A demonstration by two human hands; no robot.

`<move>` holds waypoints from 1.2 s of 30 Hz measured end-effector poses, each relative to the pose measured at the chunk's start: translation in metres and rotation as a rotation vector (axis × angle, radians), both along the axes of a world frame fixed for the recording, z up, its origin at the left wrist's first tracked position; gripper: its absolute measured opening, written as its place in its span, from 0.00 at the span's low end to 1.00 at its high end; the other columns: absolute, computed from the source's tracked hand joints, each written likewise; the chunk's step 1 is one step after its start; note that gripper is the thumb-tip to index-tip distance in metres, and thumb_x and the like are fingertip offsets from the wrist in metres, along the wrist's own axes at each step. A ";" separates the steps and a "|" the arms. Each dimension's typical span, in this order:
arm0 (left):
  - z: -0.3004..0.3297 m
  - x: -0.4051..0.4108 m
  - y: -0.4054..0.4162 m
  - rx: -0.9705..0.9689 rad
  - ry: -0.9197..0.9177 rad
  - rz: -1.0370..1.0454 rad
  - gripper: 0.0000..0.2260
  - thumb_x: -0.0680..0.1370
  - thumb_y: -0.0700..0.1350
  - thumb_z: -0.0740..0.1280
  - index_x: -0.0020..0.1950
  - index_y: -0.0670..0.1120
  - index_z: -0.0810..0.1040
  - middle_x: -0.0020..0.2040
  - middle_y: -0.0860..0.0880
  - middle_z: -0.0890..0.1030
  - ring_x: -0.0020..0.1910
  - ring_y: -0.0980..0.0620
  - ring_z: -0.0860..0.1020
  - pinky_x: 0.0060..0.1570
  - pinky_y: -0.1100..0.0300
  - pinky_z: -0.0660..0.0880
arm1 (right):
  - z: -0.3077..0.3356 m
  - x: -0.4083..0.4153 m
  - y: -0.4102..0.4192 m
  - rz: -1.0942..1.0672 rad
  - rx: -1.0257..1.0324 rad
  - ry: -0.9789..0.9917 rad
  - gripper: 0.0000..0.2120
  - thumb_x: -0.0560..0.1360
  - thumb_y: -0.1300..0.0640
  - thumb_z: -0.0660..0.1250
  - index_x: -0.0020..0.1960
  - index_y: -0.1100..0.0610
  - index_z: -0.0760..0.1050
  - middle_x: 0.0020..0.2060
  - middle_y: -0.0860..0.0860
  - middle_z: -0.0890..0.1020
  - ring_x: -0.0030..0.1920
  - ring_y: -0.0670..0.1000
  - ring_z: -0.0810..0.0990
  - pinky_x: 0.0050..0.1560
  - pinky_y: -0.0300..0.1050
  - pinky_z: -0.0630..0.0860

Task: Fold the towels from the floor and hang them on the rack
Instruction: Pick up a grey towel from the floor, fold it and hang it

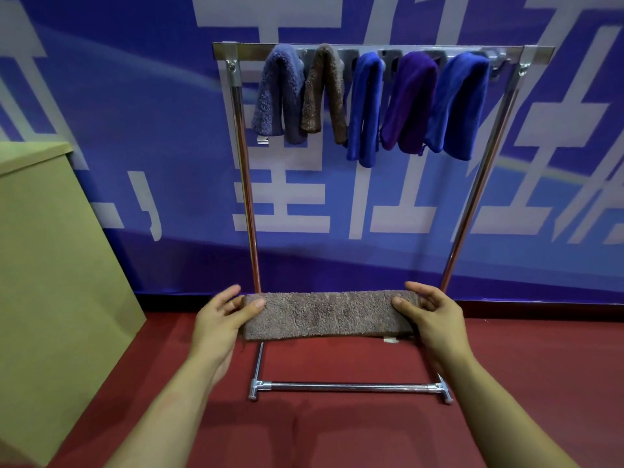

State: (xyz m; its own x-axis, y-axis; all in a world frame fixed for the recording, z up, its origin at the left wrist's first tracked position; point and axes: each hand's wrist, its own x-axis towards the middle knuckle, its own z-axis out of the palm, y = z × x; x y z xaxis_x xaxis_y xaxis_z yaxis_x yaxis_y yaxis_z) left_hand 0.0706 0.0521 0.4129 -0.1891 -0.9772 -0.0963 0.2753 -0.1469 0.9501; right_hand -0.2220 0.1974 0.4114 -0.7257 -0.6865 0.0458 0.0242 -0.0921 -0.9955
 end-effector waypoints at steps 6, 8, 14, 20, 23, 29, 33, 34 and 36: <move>-0.009 0.000 -0.003 0.073 -0.045 -0.107 0.07 0.79 0.38 0.69 0.54 0.37 0.82 0.57 0.35 0.83 0.53 0.44 0.82 0.66 0.46 0.75 | -0.006 -0.006 -0.004 0.072 0.000 -0.337 0.25 0.66 0.65 0.78 0.62 0.64 0.79 0.56 0.62 0.83 0.54 0.57 0.84 0.63 0.56 0.78; -0.009 -0.001 -0.004 0.047 -0.060 -0.097 0.06 0.81 0.41 0.67 0.53 0.39 0.81 0.57 0.35 0.83 0.55 0.42 0.81 0.66 0.44 0.74 | -0.005 -0.004 -0.004 0.205 0.026 -0.453 0.19 0.69 0.64 0.75 0.58 0.70 0.80 0.54 0.66 0.84 0.49 0.58 0.86 0.58 0.54 0.81; -0.004 -0.004 -0.005 -0.032 -0.032 -0.018 0.06 0.81 0.41 0.66 0.54 0.40 0.80 0.49 0.39 0.86 0.47 0.46 0.84 0.56 0.51 0.79 | -0.003 -0.005 -0.008 0.291 0.025 -0.427 0.16 0.76 0.61 0.70 0.59 0.70 0.78 0.56 0.66 0.83 0.55 0.61 0.82 0.64 0.56 0.77; -0.015 -0.004 -0.003 -0.081 -0.223 -0.051 0.06 0.81 0.44 0.67 0.51 0.41 0.80 0.34 0.51 0.83 0.31 0.58 0.79 0.25 0.65 0.71 | -0.010 -0.003 -0.006 0.180 0.123 -0.349 0.15 0.77 0.62 0.70 0.58 0.72 0.78 0.46 0.64 0.83 0.43 0.59 0.82 0.48 0.52 0.82; -0.024 0.004 -0.007 -0.084 -0.360 -0.088 0.12 0.78 0.52 0.71 0.46 0.44 0.83 0.39 0.50 0.85 0.41 0.50 0.81 0.42 0.55 0.76 | -0.015 0.001 -0.003 0.150 0.228 -0.273 0.14 0.78 0.61 0.70 0.57 0.72 0.77 0.42 0.61 0.81 0.36 0.54 0.80 0.33 0.45 0.81; -0.027 0.001 -0.004 -0.053 -0.420 -0.121 0.26 0.66 0.67 0.72 0.48 0.45 0.84 0.50 0.42 0.86 0.53 0.41 0.84 0.62 0.41 0.75 | -0.012 0.008 -0.006 0.082 0.244 -0.214 0.10 0.77 0.59 0.72 0.50 0.67 0.80 0.40 0.59 0.82 0.38 0.54 0.80 0.37 0.46 0.80; -0.023 -0.009 -0.001 -0.036 -0.389 -0.143 0.19 0.73 0.60 0.73 0.49 0.43 0.83 0.50 0.42 0.86 0.51 0.45 0.84 0.61 0.43 0.76 | -0.007 0.014 -0.008 0.089 0.210 -0.245 0.08 0.76 0.56 0.73 0.47 0.62 0.80 0.36 0.54 0.82 0.35 0.51 0.80 0.33 0.43 0.77; -0.024 -0.012 0.000 -0.033 -0.378 -0.150 0.17 0.75 0.57 0.73 0.49 0.43 0.83 0.49 0.43 0.86 0.49 0.46 0.84 0.60 0.45 0.77 | -0.006 0.016 -0.010 0.092 0.204 -0.244 0.08 0.77 0.55 0.73 0.46 0.60 0.79 0.35 0.53 0.81 0.34 0.50 0.79 0.32 0.42 0.76; -0.025 -0.019 0.002 -0.037 -0.361 -0.158 0.14 0.76 0.55 0.73 0.47 0.44 0.83 0.45 0.45 0.86 0.47 0.47 0.82 0.54 0.48 0.78 | -0.005 0.021 -0.014 0.092 0.198 -0.225 0.08 0.77 0.54 0.72 0.44 0.58 0.78 0.32 0.51 0.79 0.32 0.49 0.77 0.31 0.41 0.74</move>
State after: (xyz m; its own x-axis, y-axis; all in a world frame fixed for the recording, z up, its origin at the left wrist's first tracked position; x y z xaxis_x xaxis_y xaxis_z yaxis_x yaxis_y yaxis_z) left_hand 0.0520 0.0545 0.3876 -0.2976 -0.9429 -0.1493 -0.1004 -0.1247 0.9871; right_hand -0.2011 0.1838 0.4061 -0.6371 -0.7290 -0.2502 0.2452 0.1160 -0.9625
